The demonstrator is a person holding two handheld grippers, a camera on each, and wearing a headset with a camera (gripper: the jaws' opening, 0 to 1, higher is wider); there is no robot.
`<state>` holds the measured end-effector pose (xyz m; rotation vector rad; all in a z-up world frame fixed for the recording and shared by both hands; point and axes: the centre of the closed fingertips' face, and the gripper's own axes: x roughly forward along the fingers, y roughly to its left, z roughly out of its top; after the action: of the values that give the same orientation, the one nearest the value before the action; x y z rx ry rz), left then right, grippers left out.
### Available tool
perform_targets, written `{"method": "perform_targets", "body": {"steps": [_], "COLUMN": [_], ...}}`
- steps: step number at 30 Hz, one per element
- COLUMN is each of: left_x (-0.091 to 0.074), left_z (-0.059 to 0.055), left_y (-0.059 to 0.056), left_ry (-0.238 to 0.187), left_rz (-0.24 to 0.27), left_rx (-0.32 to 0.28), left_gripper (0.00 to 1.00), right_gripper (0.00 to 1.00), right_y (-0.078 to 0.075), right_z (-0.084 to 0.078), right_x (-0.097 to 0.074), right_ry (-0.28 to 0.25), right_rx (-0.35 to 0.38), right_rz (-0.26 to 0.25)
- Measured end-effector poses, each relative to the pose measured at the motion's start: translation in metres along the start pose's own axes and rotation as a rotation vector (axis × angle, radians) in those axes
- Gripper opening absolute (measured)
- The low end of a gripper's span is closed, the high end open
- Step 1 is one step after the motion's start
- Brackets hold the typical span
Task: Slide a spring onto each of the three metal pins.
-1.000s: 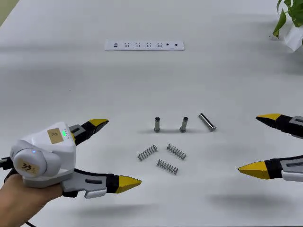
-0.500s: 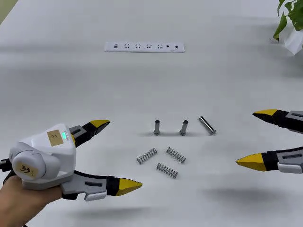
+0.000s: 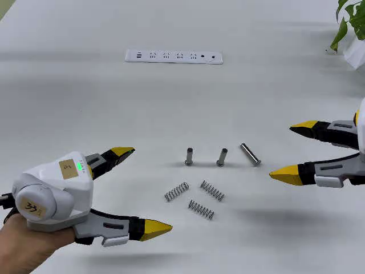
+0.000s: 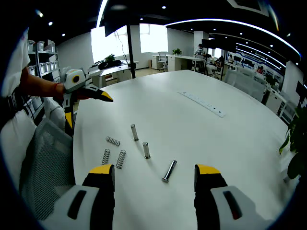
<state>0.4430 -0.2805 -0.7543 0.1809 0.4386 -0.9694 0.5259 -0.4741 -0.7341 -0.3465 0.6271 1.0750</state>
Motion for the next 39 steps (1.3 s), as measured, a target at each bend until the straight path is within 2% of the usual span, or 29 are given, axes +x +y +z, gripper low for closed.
{"method": "perform_targets", "body": {"steps": [7, 15, 23, 25, 28, 33, 39], "left_x": [0.001, 0.005, 0.009, 0.010, 0.011, 0.011, 0.012], "left_z": [0.003, 0.004, 0.003, 0.003, 0.002, 0.002, -0.003], "left_y": [0.004, 0.009, 0.012, 0.012, 0.013, 0.014, 0.015], "left_ry": [-0.011, -0.015, -0.018, -0.022, -0.023, -0.029, -0.027], "left_rz": [-0.001, -0.009, -0.014, -0.014, -0.015, -0.009, -0.010], "left_rx": [-0.011, -0.023, -0.034, -0.039, -0.044, -0.057, -0.072], "left_gripper": [1.00, 1.00, 1.00, 1.00, 1.00, 1.00, 1.00], "right_gripper": [0.63, 0.53, 0.42, 0.39, 0.34, 0.32, 0.28], "right_y": [-0.012, -0.026, -0.034, -0.045, -0.046, -0.045, -0.045], "right_z": [0.004, -0.005, -0.007, -0.008, -0.011, -0.023, -0.032], "right_x": [0.015, 0.035, 0.054, 0.064, 0.070, 0.080, 0.088], "right_ry": [0.034, 0.111, 0.138, 0.151, 0.169, 0.230, 0.274], "right_rx": [0.047, 0.111, 0.165, 0.182, 0.203, 0.209, 0.248], "right_rz": [-0.022, -0.057, -0.077, -0.088, -0.094, -0.097, -0.115]}}
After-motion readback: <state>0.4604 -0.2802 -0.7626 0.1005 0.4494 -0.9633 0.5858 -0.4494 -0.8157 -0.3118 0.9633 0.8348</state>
